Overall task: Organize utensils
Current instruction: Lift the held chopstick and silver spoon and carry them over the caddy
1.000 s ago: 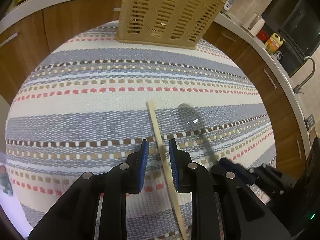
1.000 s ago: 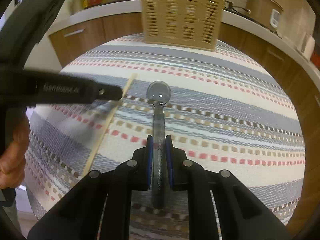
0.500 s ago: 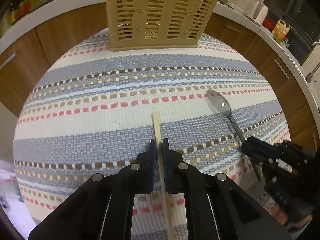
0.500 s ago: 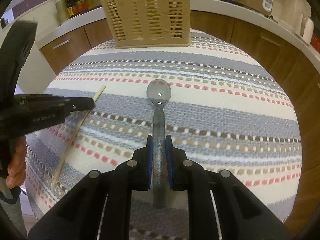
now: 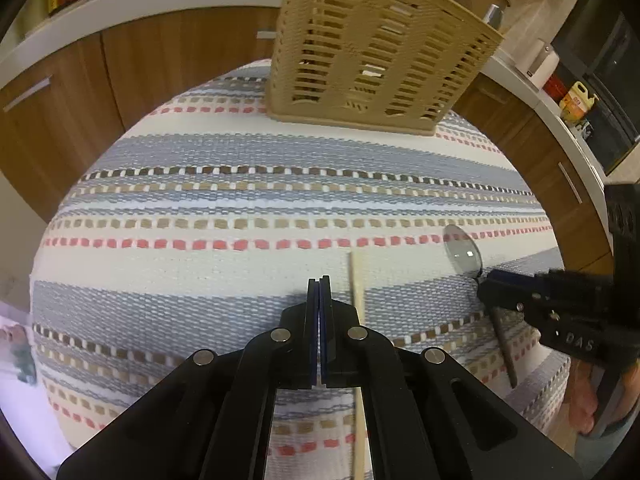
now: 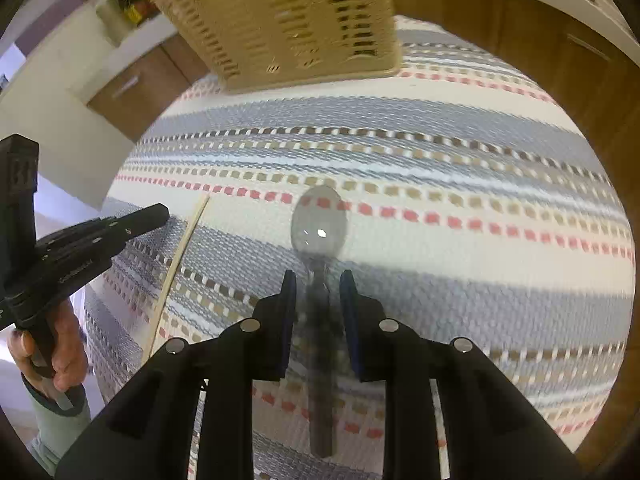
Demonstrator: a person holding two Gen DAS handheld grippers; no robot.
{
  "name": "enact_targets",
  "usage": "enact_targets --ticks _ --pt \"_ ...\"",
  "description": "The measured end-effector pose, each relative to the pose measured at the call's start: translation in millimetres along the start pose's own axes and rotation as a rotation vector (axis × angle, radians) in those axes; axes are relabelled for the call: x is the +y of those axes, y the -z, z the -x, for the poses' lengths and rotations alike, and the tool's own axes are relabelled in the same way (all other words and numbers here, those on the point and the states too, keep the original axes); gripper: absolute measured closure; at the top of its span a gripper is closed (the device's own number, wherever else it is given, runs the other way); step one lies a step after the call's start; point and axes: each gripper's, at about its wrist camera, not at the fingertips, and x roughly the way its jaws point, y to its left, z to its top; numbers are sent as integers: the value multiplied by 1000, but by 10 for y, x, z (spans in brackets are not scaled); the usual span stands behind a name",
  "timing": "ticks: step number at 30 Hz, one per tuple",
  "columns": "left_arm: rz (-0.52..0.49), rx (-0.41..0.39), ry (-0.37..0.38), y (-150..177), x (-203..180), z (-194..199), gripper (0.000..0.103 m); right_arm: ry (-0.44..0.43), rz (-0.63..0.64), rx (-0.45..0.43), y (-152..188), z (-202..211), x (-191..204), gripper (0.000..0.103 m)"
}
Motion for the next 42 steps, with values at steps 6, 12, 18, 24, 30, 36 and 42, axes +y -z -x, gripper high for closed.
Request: enact_targets --ticks 6,12,18,24,30,36,42 --pt "-5 65 120 -52 47 -2 78 90 68 78 -130 -72 146 82" --pt "-118 150 46 -85 -196 -133 74 131 104 131 -248 -179 236 85" --pt "-239 185 -86 -134 -510 -243 82 150 97 143 -282 -160 162 93" --pt "-236 161 -136 -160 -591 -280 99 124 54 146 -277 -126 21 93" --pt "-25 92 -140 -174 -225 -149 99 142 -10 126 -273 -27 -139 93" --pt "-24 123 -141 -176 -141 -129 98 121 -40 163 -347 -39 -239 92" --pt "-103 190 -118 -208 -193 -206 84 111 -19 226 -461 -100 -211 88"
